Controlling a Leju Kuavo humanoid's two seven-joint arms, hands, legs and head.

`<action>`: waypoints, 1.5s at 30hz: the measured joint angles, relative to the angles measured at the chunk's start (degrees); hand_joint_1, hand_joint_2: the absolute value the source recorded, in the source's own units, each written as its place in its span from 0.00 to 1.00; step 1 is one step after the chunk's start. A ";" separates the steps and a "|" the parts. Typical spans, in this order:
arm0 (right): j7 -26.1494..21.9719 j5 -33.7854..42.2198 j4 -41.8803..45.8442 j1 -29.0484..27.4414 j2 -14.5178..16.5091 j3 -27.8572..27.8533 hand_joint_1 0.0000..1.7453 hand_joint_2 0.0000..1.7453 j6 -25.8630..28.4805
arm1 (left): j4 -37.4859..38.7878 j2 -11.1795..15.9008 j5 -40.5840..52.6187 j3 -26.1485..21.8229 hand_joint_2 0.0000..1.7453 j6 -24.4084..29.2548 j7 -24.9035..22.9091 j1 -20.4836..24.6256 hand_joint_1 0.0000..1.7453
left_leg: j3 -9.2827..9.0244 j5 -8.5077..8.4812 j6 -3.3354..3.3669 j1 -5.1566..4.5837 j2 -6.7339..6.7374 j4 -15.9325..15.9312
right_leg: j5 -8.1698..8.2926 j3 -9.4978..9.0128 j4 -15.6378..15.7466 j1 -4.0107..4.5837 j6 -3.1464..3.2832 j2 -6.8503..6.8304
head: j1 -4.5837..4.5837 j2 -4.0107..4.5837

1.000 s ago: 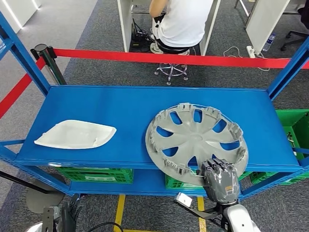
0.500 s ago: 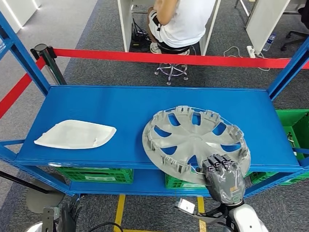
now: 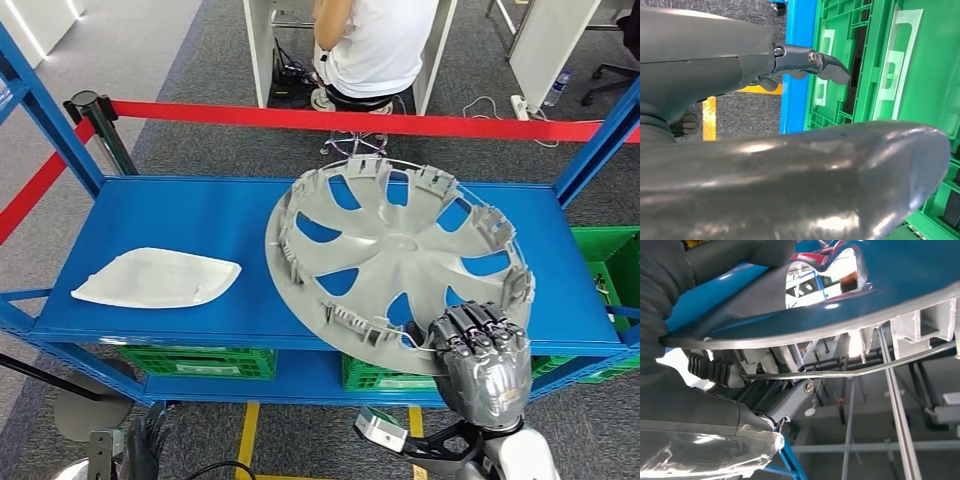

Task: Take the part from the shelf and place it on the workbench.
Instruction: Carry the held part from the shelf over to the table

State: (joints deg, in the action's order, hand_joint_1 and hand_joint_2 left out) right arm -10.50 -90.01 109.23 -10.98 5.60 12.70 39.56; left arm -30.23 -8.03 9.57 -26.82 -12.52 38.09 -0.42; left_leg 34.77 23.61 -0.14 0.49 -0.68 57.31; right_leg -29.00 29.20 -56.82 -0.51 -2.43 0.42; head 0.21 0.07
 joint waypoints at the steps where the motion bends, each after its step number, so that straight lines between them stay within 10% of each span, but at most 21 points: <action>1: -0.01 0.00 0.44 0.00 0.16 -0.05 1.00 1.00 -0.01 | -0.03 -0.02 0.00 0.00 0.00 0.00 0.00 0.00 0.00 | 0.00 0.00 0.00 0.00 0.00 0.00 | 0.00 0.04 0.00 0.00 0.00 0.00 | 0.01 0.00; 7: -0.03 0.00 1.72 -0.04 0.69 -0.19 1.00 1.00 -0.02 | -0.05 -0.05 0.00 -0.02 0.00 0.00 -0.01 -0.04 0.00 | 0.00 0.00 0.00 0.00 0.00 0.00 | 0.00 -0.01 0.00 0.00 0.00 0.00 | 0.00 0.00; 11: -0.02 -0.02 2.89 -0.02 0.79 -0.22 1.00 1.00 -0.02 | -0.28 -0.08 0.00 -0.02 1.00 0.11 -0.01 -0.16 0.00 | 0.01 0.00 0.00 0.00 0.00 0.00 | 0.01 -0.40 0.00 0.00 0.00 0.00 | -0.01 0.00; 32: 0.27 1.22 9.30 1.03 0.74 3.34 1.00 1.00 -0.02 | -5.67 -1.54 0.46 -0.07 1.00 5.42 0.00 -0.40 0.00 | 0.00 0.00 0.00 0.00 0.00 0.00 | 0.00 -0.19 0.00 0.00 0.00 0.00 | -0.01 -0.01; 39: -27.55 17.85 8.45 -0.45 7.24 -3.32 1.00 1.00 -0.04 | -7.55 -1.96 0.38 0.08 1.00 6.81 -0.01 -0.71 0.00 | 0.01 0.11 0.12 -0.19 -0.01 0.10 | 0.03 -0.49 0.07 -0.19 -0.09 0.03 | -0.03 0.00; 45: -29.08 18.34 7.99 -0.60 10.48 -6.28 1.00 1.00 -0.04 | -9.11 -1.98 0.37 0.22 1.00 7.12 0.00 -0.86 0.00 | -0.09 0.04 0.98 -0.58 0.02 -0.11 | -0.04 -0.48 0.13 -0.73 -0.92 0.03 | -0.04 0.00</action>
State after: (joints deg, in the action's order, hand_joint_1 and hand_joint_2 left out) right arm -39.58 -71.67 117.22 -11.57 16.08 6.42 39.52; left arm -39.34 -10.02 9.94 -26.60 -5.40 38.08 -1.28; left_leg 34.68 23.65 0.83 -0.10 -0.66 57.19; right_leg -29.04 28.73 -56.69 -1.24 -3.35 0.45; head 0.16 0.07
